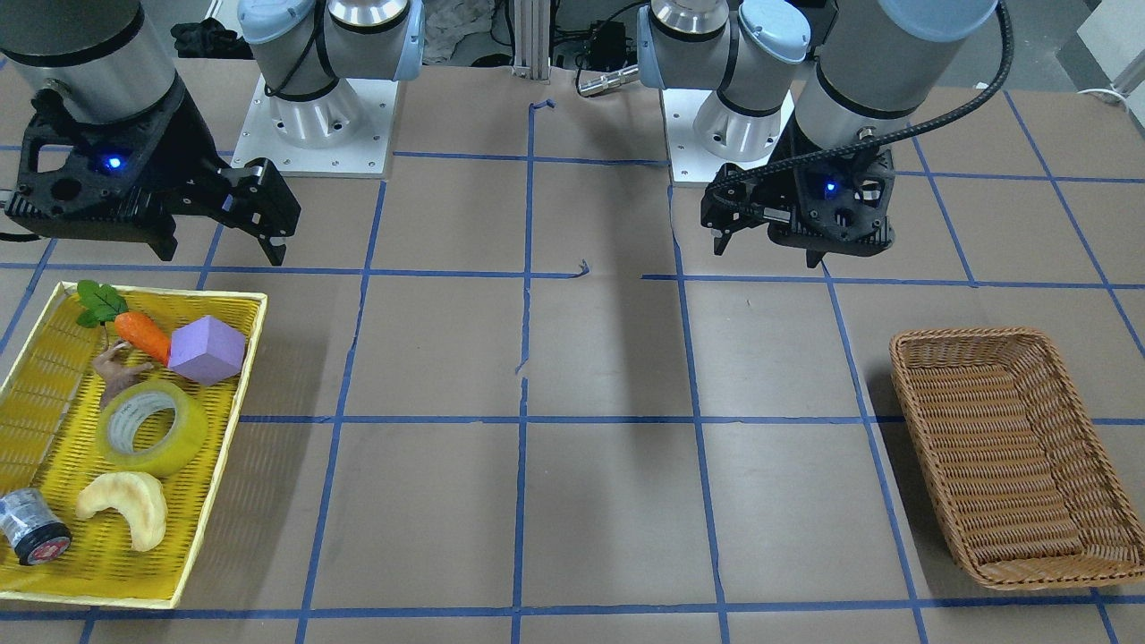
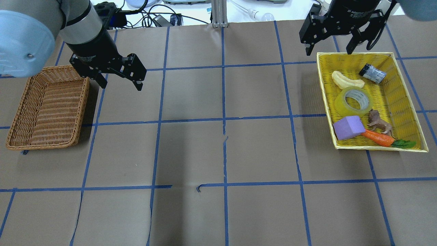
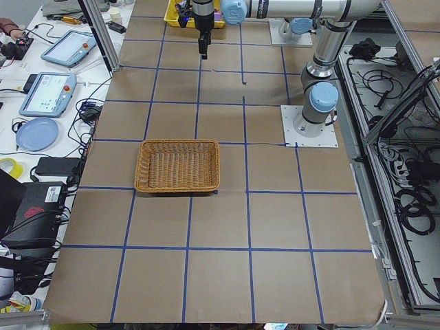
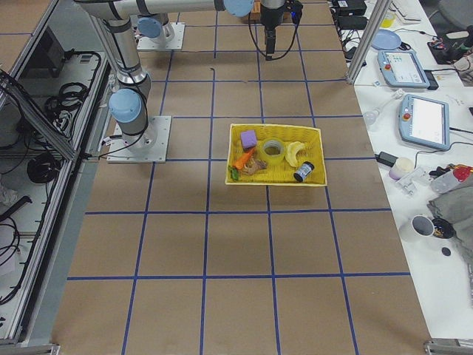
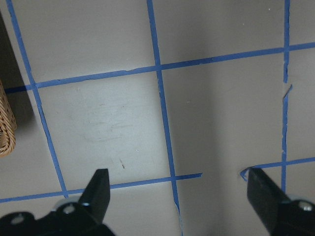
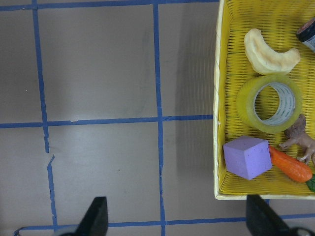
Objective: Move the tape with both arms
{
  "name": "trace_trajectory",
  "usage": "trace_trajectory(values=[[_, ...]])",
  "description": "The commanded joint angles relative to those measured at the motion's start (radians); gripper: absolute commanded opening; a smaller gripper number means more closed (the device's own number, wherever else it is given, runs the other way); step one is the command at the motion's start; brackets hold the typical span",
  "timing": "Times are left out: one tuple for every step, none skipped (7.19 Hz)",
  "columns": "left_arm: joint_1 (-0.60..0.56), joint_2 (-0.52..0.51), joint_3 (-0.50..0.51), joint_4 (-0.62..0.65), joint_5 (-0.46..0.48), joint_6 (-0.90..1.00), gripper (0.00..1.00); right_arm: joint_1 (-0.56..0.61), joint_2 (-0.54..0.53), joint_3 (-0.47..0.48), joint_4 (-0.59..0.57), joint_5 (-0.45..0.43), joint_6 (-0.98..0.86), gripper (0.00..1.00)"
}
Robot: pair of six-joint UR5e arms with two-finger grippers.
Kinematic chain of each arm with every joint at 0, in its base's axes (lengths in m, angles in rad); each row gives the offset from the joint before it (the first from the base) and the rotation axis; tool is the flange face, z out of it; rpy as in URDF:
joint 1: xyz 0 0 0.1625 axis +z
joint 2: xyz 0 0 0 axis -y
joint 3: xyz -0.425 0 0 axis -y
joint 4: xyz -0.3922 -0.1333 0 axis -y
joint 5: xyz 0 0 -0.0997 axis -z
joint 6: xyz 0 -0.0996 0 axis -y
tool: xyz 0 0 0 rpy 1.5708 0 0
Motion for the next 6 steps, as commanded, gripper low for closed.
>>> trace_trajectory(values=[[0.000, 0.000, 0.000, -0.001, 0.000, 0.000, 1.00, 0.000, 0.002, -0.002, -0.001, 0.000, 0.000, 1.00], [0.000, 0.000, 0.000, -0.001, 0.000, 0.000, 1.00, 0.000, 0.004, -0.004, -0.001, -0.001, 0.000, 1.00], [0.000, 0.000, 0.000, -0.003, 0.000, 0.000, 1.00, -0.013, 0.005, -0.001, -0.003, -0.001, -0.002, 1.00], [0.000, 0.002, 0.000, -0.003, 0.000, 0.000, 1.00, -0.029, 0.013, -0.007, -0.003, -0.001, -0.003, 1.00], [0.000, 0.002, 0.000, -0.003, 0.000, 0.000, 1.00, -0.054, 0.022, -0.008, -0.001, -0.003, -0.026, 1.00], [0.000, 0.002, 0.000, -0.003, 0.000, 0.000, 1.00, -0.097, 0.030, -0.004, -0.006, -0.006, -0.120, 1.00]])
